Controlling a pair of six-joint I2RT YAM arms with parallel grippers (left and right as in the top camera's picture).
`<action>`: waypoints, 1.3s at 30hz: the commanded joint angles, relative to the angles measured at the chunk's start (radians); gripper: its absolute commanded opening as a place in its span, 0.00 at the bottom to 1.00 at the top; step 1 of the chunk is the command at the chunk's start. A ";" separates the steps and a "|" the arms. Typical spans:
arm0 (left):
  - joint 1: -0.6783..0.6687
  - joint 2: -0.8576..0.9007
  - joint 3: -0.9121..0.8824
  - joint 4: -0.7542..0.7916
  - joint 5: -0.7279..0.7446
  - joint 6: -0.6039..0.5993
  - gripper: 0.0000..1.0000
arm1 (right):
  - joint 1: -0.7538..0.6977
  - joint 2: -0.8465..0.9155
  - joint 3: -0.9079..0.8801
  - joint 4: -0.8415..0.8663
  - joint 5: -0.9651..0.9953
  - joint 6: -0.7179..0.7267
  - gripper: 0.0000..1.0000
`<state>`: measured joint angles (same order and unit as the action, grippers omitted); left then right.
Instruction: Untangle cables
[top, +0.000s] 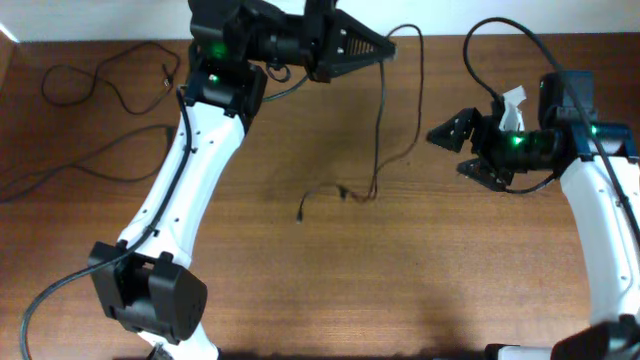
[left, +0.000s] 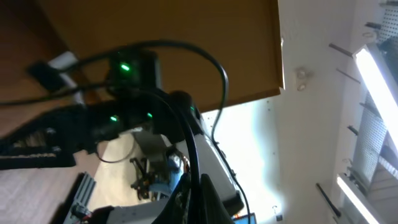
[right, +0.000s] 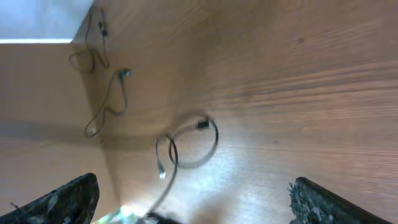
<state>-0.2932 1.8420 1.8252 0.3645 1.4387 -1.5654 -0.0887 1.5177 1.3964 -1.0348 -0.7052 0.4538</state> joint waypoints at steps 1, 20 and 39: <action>0.005 -0.010 0.008 0.000 -0.025 0.056 0.00 | 0.008 -0.082 -0.005 -0.001 0.081 0.011 0.98; -0.031 -0.010 0.008 0.458 -0.174 -0.425 0.00 | 0.228 -0.047 -0.005 0.066 0.344 0.204 0.99; 0.031 -0.010 0.008 0.459 -0.229 -0.425 0.00 | 0.301 0.220 -0.005 0.118 0.455 0.269 0.99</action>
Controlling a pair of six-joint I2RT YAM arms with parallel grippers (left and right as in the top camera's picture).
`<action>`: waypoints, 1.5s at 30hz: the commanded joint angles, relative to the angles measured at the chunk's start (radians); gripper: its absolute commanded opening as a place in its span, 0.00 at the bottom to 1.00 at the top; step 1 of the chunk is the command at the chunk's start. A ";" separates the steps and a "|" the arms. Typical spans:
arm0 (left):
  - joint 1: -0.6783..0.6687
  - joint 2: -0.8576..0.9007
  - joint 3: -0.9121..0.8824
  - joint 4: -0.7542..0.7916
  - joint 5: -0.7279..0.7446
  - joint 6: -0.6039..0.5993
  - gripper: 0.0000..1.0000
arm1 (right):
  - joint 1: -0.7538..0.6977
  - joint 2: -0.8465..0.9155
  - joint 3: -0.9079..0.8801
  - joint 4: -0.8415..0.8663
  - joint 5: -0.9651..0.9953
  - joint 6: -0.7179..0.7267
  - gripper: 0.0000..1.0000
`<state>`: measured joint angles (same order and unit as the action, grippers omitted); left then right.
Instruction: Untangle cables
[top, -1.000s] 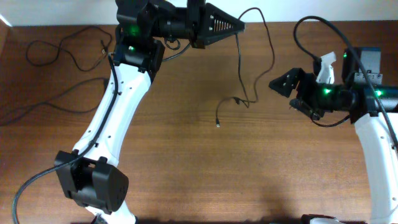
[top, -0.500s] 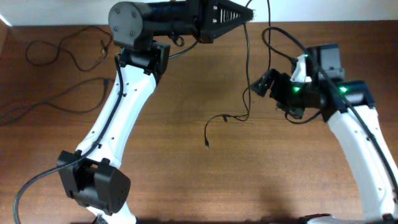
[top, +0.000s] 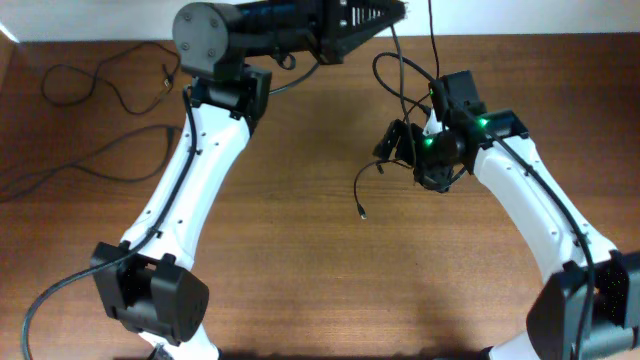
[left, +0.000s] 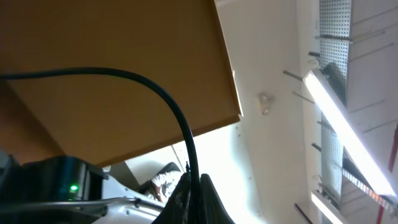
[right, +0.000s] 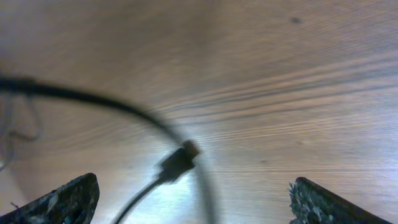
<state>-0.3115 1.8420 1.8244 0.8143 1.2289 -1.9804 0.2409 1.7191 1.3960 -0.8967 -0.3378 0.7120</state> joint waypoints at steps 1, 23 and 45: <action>0.064 -0.010 0.009 0.009 -0.016 -0.010 0.00 | -0.047 0.021 -0.005 -0.037 0.114 0.010 0.98; 0.264 -0.010 0.009 0.008 0.224 0.086 0.00 | -0.484 0.015 -0.005 -0.215 0.137 -0.197 0.99; 0.140 -0.010 0.009 -0.192 0.312 0.304 0.00 | -0.523 -0.202 0.009 -0.192 -0.608 -0.556 0.98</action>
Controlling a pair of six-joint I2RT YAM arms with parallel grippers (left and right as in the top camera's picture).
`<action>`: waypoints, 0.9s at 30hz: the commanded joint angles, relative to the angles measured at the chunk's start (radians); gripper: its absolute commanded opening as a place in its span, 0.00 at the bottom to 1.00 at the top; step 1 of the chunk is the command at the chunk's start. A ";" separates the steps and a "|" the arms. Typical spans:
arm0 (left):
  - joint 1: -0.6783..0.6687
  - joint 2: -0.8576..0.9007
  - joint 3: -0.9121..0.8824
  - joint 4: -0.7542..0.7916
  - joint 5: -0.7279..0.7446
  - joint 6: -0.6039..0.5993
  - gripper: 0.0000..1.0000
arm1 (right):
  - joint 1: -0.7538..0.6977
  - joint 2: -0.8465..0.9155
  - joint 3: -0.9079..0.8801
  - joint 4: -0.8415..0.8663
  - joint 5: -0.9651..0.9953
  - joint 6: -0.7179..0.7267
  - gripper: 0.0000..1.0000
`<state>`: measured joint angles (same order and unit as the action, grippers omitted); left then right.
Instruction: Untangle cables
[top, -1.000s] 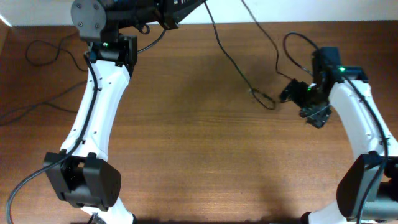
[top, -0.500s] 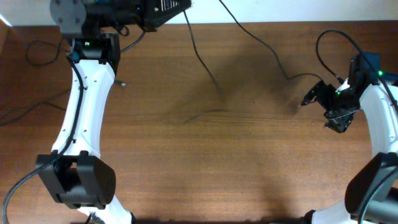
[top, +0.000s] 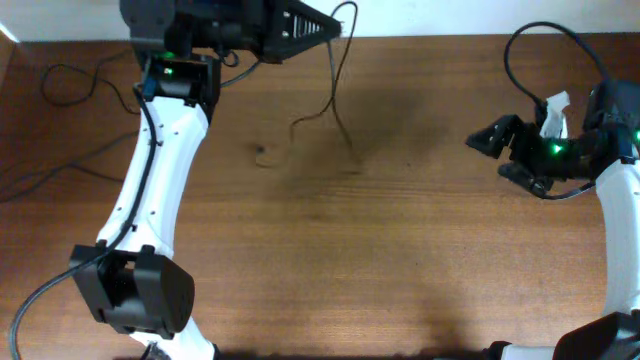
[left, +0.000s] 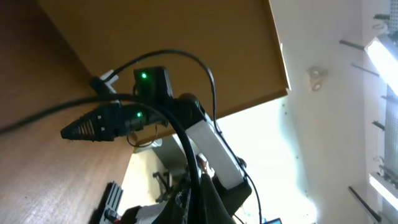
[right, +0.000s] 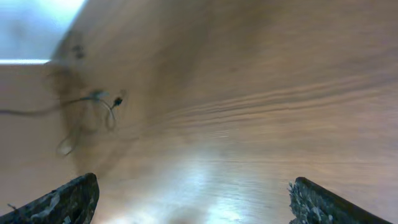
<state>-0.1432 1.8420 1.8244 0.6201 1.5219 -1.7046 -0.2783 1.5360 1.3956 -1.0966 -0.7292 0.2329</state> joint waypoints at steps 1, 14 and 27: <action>-0.037 -0.010 0.009 0.003 0.020 0.032 0.00 | -0.003 -0.019 0.011 0.008 -0.275 -0.076 0.98; -0.118 -0.010 0.009 -0.185 0.051 0.379 0.00 | -0.003 -0.060 0.048 0.011 -0.544 0.012 0.98; -0.153 -0.010 0.009 -1.073 -0.258 0.885 0.00 | 0.078 -0.265 0.093 0.013 -0.150 0.058 0.99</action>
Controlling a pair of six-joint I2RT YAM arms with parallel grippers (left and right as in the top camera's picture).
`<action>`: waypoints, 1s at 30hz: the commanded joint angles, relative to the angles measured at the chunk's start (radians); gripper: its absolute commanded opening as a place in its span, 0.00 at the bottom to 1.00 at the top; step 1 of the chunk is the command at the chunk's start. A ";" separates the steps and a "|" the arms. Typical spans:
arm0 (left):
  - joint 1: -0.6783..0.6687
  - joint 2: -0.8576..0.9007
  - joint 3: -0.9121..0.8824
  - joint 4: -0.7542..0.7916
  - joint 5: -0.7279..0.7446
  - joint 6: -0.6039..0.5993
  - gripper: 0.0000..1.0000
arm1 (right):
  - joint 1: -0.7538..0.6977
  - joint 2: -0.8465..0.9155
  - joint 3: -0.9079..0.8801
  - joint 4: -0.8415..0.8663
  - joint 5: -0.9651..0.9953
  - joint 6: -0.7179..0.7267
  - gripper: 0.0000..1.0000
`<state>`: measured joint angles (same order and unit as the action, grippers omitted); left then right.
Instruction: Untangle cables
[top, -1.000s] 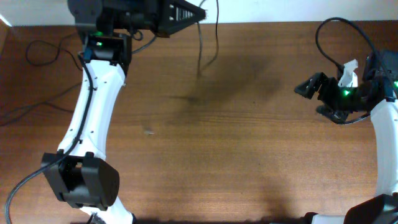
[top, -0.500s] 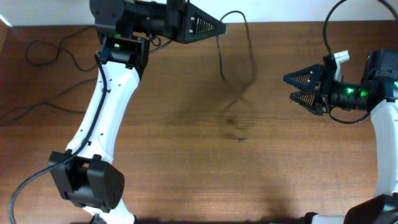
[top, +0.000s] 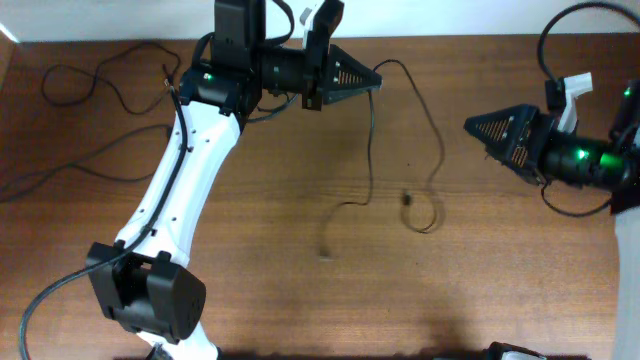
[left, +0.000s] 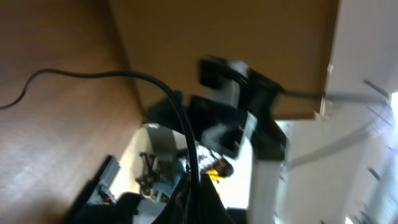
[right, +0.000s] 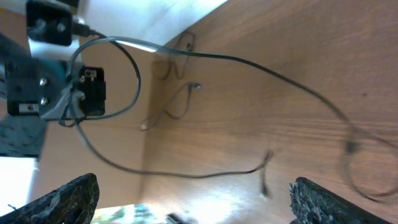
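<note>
A thin black cable (top: 370, 150) hangs from my left gripper (top: 378, 82), which is shut on it above the table's far middle. One strand drops to a loose end (top: 326, 250). The other arcs right and ends in a small loop with a plug (top: 408, 200). In the left wrist view the cable (left: 155, 81) runs into the shut left gripper (left: 199, 190). My right gripper (top: 468, 125) hovers open at the right, apart from the cable. The right wrist view shows its fingers (right: 68, 199) spread wide, with the cable (right: 249, 62) beyond them.
Two more black cables lie at the table's left, one (top: 100, 85) near the far edge and another (top: 90, 165) below it. The wooden table (top: 480, 270) fills the view. The left arm's white links (top: 185, 190) cross the left half.
My left gripper, still shut on the cable, has moved right and down from the far left-middle. The cable's ends now rest on the table's middle. The right gripper stays open at the right.
At first my left gripper held the cable at the far middle, with the right gripper open at the right. Then the right gripper was at the centre, against the hanging cable. Later it was back at the right and the left had shifted left; now the left is central again.
</note>
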<state>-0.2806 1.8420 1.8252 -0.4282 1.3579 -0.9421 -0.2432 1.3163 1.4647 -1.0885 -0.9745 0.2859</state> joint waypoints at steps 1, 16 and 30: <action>-0.026 -0.010 0.008 -0.023 -0.094 0.122 0.00 | 0.058 -0.050 0.024 0.008 0.096 0.032 0.98; -0.138 -0.010 0.008 -0.023 0.087 0.048 0.00 | 0.148 -0.016 0.022 0.108 0.381 -0.336 0.99; -0.139 -0.010 0.008 -0.022 0.130 -0.218 0.00 | 0.254 0.028 0.022 0.233 0.359 -0.649 0.87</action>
<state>-0.4232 1.8420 1.8252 -0.4522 1.4452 -1.0771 -0.0406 1.3140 1.4693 -0.8875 -0.6067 -0.3309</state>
